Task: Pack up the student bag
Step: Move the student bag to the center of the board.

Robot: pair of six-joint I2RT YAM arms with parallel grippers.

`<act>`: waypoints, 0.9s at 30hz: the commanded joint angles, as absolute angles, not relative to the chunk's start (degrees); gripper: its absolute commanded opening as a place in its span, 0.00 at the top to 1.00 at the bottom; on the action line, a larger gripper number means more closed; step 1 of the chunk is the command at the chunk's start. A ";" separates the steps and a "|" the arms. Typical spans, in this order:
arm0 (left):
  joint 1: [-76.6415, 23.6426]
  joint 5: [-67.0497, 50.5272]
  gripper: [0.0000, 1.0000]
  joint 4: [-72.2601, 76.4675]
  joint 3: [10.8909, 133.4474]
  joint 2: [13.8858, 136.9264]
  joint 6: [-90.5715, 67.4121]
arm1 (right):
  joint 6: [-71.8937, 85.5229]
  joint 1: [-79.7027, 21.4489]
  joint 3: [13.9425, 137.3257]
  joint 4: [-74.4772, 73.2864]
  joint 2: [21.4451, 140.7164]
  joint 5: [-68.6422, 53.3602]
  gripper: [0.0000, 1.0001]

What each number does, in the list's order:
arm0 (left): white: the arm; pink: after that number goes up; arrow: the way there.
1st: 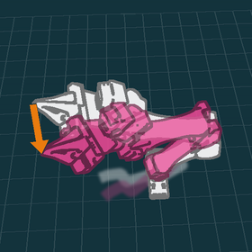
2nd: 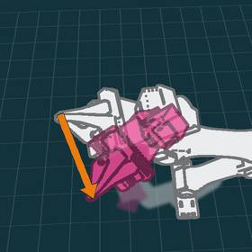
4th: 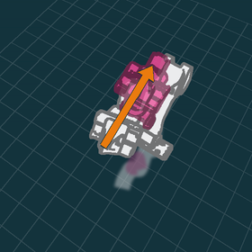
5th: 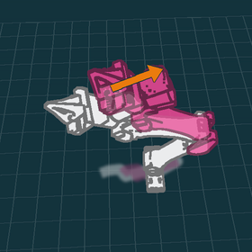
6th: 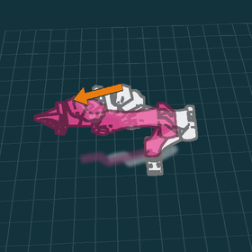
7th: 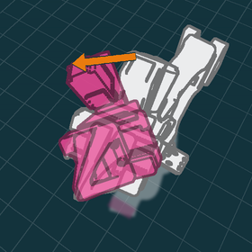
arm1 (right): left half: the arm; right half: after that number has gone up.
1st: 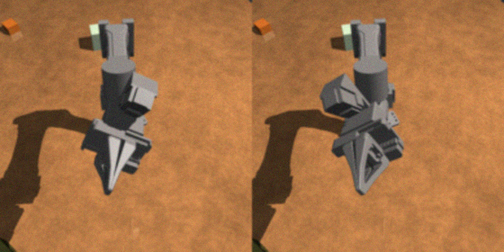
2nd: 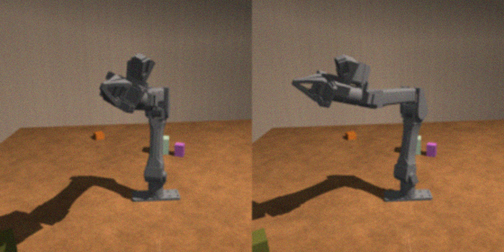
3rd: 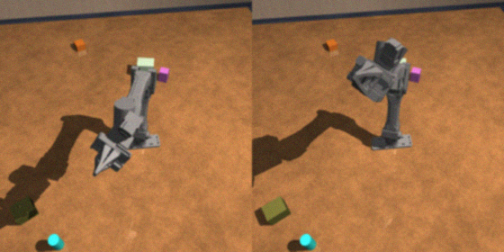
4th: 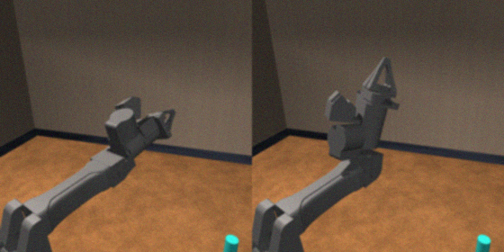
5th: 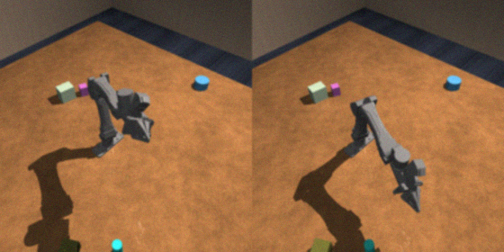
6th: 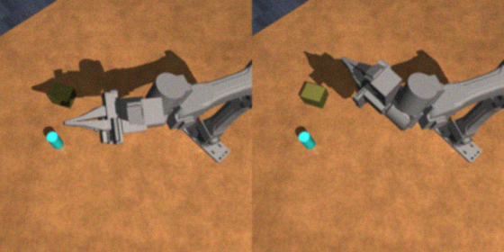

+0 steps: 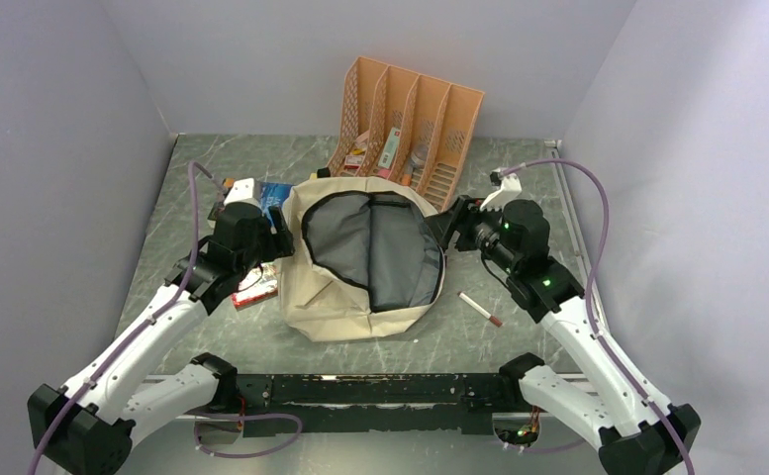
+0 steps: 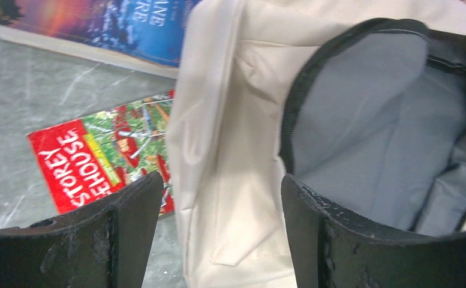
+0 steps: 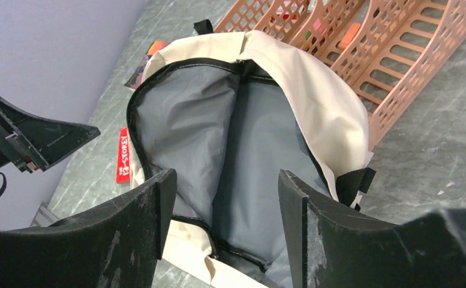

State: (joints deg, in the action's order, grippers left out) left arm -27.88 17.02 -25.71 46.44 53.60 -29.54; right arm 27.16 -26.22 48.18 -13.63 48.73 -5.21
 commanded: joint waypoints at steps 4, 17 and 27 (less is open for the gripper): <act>-21.94 23.29 0.22 -29.74 48.35 53.67 -31.63 | 29.51 -26.11 52.10 -15.38 53.06 -5.58 0.27; 2.33 2.63 0.18 -18.07 45.91 64.32 -41.75 | 24.11 -26.05 61.71 -12.43 64.75 -18.35 0.21; 2.75 6.57 0.18 -6.30 44.03 76.36 -52.81 | 22.40 -26.37 68.87 -16.15 72.57 -17.91 0.21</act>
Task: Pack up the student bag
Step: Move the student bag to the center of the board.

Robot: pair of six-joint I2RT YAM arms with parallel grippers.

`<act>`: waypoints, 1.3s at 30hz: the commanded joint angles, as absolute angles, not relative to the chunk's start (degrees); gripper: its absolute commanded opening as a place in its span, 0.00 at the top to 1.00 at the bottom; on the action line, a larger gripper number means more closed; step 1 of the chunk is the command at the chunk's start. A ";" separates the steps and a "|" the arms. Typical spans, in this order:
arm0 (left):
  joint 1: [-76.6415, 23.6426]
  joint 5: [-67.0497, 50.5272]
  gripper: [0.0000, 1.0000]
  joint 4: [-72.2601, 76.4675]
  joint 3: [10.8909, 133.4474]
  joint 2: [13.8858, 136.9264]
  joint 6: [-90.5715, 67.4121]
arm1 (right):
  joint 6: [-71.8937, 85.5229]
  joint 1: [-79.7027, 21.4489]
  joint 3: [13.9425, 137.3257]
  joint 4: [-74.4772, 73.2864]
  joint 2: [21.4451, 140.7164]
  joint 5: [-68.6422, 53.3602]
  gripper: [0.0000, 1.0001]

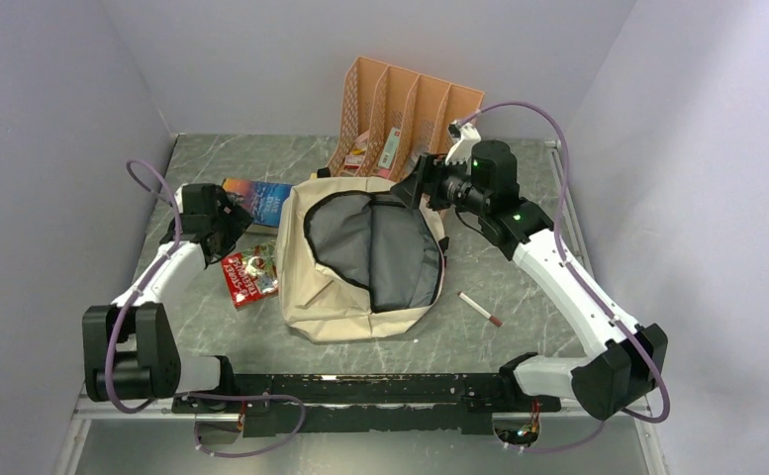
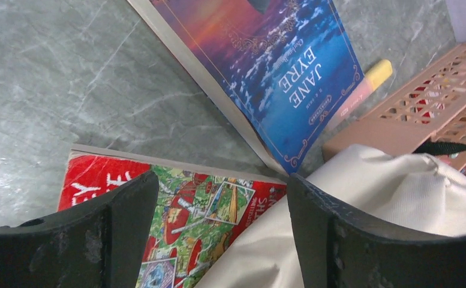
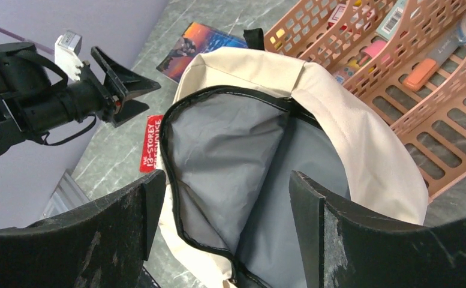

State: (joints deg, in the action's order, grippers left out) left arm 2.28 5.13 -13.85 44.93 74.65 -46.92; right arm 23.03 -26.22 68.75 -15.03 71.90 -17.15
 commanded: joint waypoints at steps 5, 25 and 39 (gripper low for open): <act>2.90 7.57 0.20 -4.13 44.92 79.70 -54.32 | 23.59 -26.58 67.02 -15.31 73.29 -20.21 0.22; 8.97 1.72 0.33 -19.17 52.69 85.62 -30.45 | 23.74 -51.24 75.05 -12.84 87.90 -16.45 0.36; 9.01 3.33 0.40 -22.38 58.96 91.30 -25.10 | 21.71 -61.96 92.89 -7.84 116.72 -12.23 0.60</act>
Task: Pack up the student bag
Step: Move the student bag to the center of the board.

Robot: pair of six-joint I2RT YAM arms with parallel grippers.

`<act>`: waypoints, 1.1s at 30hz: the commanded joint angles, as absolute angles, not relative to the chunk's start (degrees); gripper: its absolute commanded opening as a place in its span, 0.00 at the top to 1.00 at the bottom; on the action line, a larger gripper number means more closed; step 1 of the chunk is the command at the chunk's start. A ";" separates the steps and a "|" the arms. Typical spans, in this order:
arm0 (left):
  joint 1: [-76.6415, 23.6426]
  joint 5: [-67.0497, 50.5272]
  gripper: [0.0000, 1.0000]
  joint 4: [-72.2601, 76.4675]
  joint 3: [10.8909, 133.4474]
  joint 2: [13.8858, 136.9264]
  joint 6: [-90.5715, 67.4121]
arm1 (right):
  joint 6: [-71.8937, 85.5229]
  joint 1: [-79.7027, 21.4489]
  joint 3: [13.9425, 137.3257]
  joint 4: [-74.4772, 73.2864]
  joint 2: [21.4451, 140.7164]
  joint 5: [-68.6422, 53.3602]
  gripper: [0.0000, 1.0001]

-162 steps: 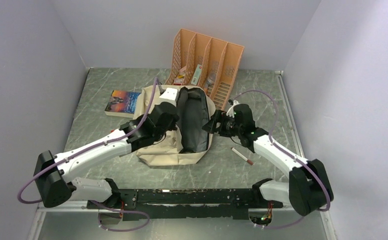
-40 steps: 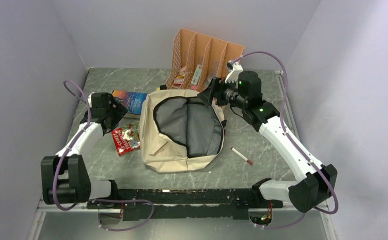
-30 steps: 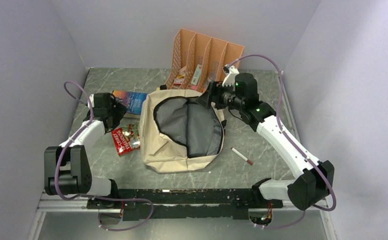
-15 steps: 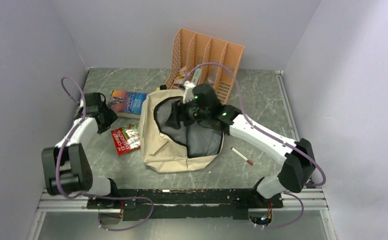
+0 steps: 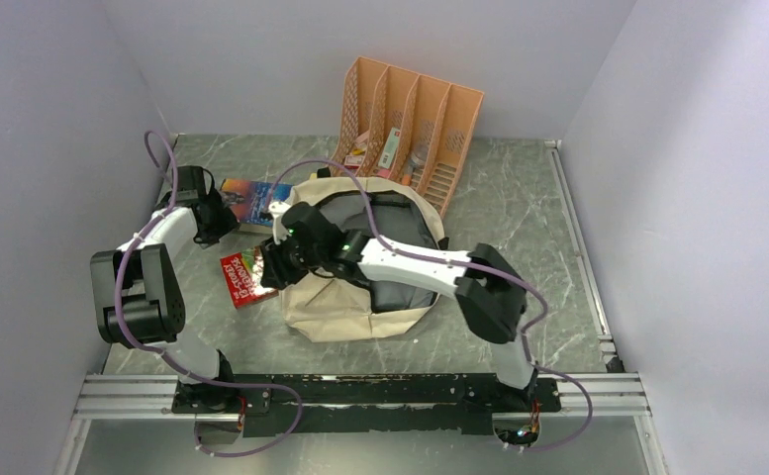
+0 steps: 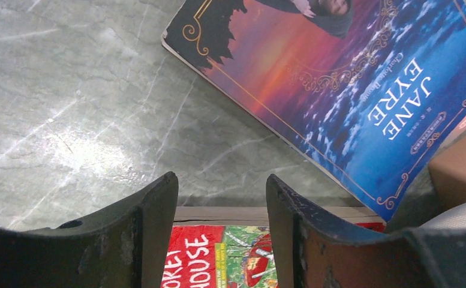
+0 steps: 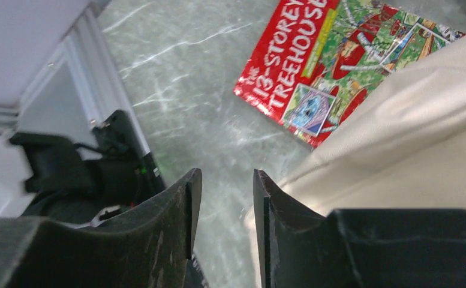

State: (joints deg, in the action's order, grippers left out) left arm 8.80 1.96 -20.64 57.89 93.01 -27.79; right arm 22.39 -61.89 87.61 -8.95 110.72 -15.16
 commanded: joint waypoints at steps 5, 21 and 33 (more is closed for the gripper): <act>8.96 2.87 0.40 -21.66 58.39 91.67 -23.89 | 21.47 -62.14 100.70 -11.96 125.18 -3.32 0.63; 4.68 2.10 0.39 -21.53 60.28 94.19 -19.26 | 25.49 -59.77 88.59 -25.19 118.54 21.35 0.61; 3.19 0.66 0.39 -21.53 62.60 96.75 -18.19 | 26.86 -59.60 84.15 -6.97 111.35 -9.45 0.45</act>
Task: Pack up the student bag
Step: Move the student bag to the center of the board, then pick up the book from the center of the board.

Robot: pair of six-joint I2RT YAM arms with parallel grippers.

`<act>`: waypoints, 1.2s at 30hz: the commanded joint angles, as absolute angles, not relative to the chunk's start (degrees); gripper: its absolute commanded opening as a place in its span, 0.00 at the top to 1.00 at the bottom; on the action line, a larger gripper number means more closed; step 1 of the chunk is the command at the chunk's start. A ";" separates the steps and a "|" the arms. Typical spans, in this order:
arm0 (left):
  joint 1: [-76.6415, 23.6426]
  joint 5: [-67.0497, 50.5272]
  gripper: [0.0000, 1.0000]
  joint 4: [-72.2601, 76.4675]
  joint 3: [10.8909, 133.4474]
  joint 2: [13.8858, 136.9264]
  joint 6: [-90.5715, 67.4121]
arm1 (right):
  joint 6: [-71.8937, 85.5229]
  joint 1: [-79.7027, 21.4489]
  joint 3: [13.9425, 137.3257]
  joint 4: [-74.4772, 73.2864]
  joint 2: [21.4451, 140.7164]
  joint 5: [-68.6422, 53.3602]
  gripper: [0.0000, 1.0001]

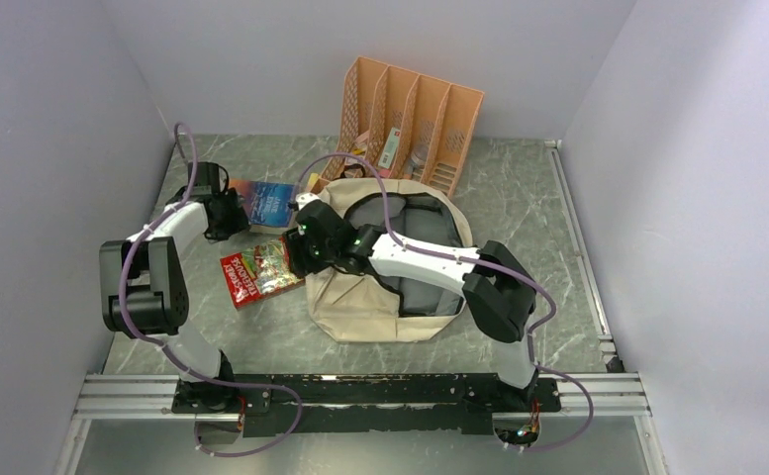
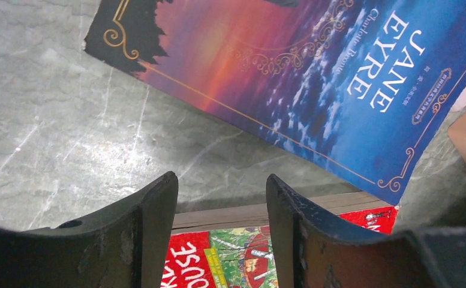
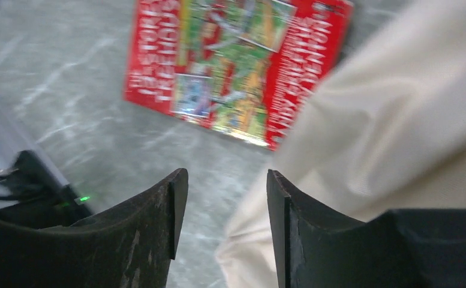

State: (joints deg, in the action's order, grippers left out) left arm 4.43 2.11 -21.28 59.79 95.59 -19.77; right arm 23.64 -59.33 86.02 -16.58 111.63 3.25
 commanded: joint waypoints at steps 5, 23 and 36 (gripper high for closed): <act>1.25 -0.54 0.40 -21.26 62.59 97.47 -16.74 | 34.24 -59.68 82.75 -1.95 115.91 -12.43 0.40; -3.43 -1.54 0.35 -23.94 60.80 101.67 -14.02 | 51.61 -59.50 79.63 0.18 123.96 -3.54 0.22; -1.26 0.56 0.33 -28.19 49.44 88.97 -20.55 | 48.80 -54.19 84.06 2.19 128.62 -3.57 0.29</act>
State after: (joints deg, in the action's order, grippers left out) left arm -1.74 2.81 -20.45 53.43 93.34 -18.02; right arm 51.62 -58.74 83.48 -1.15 124.03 -6.74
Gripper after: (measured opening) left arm 0.664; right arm 0.728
